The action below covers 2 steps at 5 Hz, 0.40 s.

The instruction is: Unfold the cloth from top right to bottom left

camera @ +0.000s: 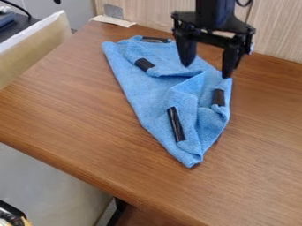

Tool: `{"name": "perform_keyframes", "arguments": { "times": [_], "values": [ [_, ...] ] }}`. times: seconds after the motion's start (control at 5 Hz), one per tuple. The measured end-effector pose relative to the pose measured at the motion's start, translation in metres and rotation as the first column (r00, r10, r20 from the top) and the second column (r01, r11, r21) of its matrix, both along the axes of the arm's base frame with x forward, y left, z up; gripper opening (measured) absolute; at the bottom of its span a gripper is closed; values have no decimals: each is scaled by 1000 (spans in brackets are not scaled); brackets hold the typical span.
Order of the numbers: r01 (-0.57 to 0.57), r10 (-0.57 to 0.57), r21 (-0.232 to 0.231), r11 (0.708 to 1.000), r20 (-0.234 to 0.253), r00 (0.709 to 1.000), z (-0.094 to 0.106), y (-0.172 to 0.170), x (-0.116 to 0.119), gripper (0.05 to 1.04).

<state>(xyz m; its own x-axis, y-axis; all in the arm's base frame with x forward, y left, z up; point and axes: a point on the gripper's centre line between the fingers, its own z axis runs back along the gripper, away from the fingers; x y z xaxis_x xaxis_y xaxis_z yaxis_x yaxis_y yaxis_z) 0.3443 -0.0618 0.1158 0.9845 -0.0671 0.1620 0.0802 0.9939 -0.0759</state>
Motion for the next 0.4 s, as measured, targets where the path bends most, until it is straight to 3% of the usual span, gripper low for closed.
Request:
{"name": "perform_keyframes", "arguments": {
  "times": [0.4],
  "values": [
    [-23,23,-4,1000,-83,996,-40,14,14,1001]
  ]
}}
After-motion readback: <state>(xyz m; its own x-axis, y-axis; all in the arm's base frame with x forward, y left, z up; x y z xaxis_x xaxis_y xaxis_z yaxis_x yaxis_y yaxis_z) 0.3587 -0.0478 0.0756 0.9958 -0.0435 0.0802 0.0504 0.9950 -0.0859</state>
